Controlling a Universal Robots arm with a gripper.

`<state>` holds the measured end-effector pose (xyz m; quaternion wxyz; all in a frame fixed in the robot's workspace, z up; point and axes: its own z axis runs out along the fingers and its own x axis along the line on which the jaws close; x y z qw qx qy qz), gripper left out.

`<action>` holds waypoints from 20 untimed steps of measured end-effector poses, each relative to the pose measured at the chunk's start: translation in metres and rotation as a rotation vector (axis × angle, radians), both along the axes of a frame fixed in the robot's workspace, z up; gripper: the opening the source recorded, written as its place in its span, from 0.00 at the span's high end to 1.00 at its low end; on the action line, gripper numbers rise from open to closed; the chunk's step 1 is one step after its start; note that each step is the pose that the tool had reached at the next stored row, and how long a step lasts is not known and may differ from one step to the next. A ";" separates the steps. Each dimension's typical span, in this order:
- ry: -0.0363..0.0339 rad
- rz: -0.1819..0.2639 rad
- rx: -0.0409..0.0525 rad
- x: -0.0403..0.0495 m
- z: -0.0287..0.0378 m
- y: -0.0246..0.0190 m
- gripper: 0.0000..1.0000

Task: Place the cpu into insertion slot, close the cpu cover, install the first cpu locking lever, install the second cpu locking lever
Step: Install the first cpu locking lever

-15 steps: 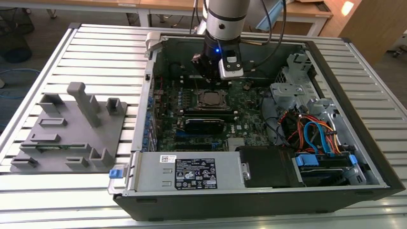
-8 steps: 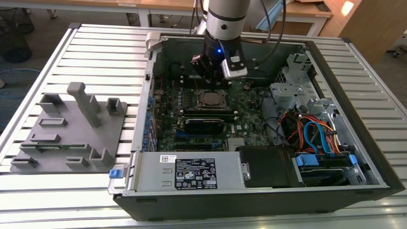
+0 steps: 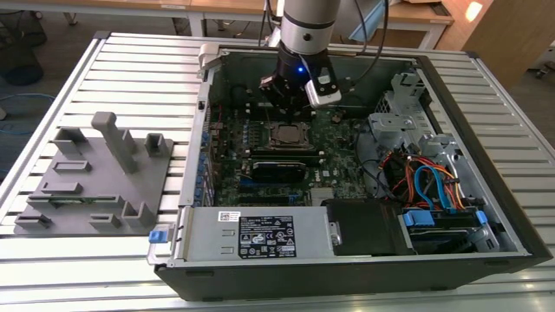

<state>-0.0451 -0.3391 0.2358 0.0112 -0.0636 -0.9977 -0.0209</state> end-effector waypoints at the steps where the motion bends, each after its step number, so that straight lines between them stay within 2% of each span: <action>1: 0.0000 0.001 -0.0002 -0.0020 0.0001 0.0000 0.90; 7: -0.0027 0.004 -0.0003 -0.0159 0.0001 0.0000 0.90; 11: -0.0076 0.011 -0.0003 -0.0178 0.0008 0.0000 0.90; 17: -0.0205 0.022 0.0000 -0.0192 0.0020 0.0000 0.90; 20: -0.0225 0.028 0.0017 -0.0198 0.0025 0.0000 0.90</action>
